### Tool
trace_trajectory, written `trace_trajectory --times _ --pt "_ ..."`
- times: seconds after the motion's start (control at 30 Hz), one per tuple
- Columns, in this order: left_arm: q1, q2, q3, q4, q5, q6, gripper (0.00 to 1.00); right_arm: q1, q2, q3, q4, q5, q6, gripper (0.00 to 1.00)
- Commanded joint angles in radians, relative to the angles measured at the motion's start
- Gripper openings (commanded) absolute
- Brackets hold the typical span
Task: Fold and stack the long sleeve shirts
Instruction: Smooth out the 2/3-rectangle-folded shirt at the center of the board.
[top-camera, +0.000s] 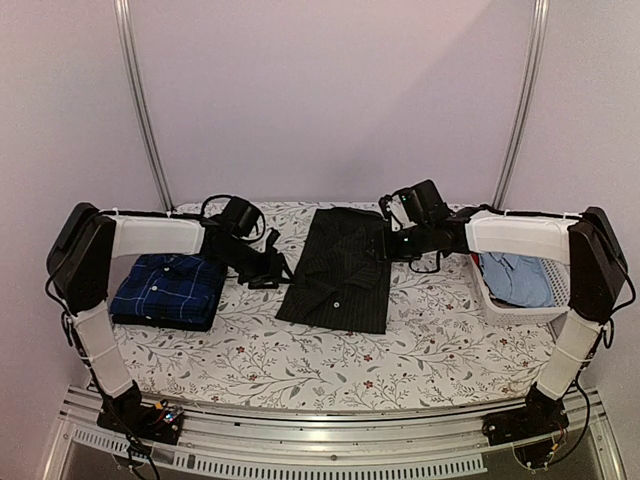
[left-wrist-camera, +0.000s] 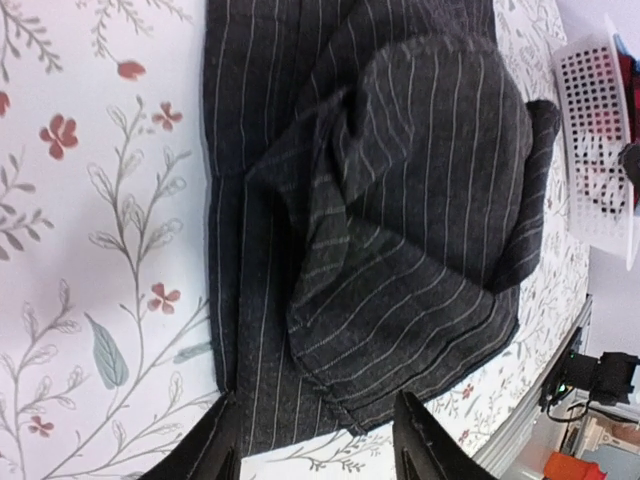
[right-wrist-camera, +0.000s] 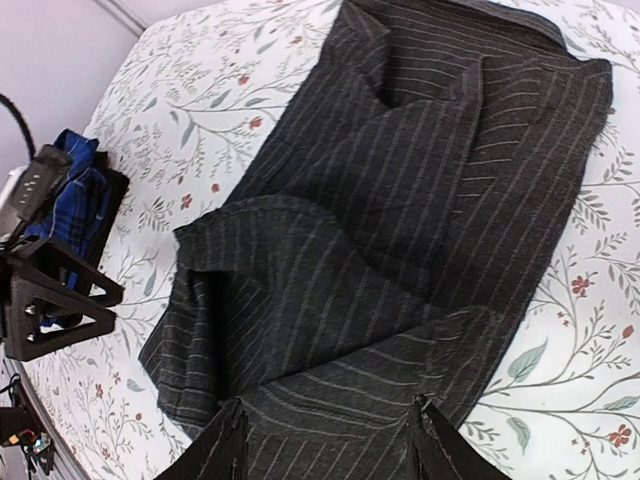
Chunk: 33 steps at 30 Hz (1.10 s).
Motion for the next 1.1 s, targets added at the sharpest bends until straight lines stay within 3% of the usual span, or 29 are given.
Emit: trace_trajectory --times 0.0,0.33,0.53,0.7,0.97,1.07 --pt "-0.048 -0.031 -0.088 0.072 0.054 -0.042 0.50 0.100 -0.033 -0.006 -0.041 0.046 -0.081 0.52" --pt "-0.104 0.038 -0.087 0.127 0.073 -0.091 0.50 0.114 -0.012 -0.023 -0.046 0.044 -0.055 0.52" --pt "-0.122 0.083 -0.030 0.059 -0.017 -0.075 0.48 0.113 -0.011 -0.035 -0.050 0.046 -0.051 0.52" --pt "-0.129 0.102 -0.017 0.074 -0.012 -0.081 0.47 0.114 -0.015 -0.046 -0.049 0.050 -0.049 0.52" --pt "-0.131 0.115 0.034 0.098 -0.015 -0.096 0.09 0.114 -0.030 -0.072 -0.049 0.104 -0.036 0.49" --pt "-0.130 0.114 0.051 0.090 -0.025 -0.094 0.02 0.114 -0.037 -0.088 -0.049 0.106 -0.032 0.48"
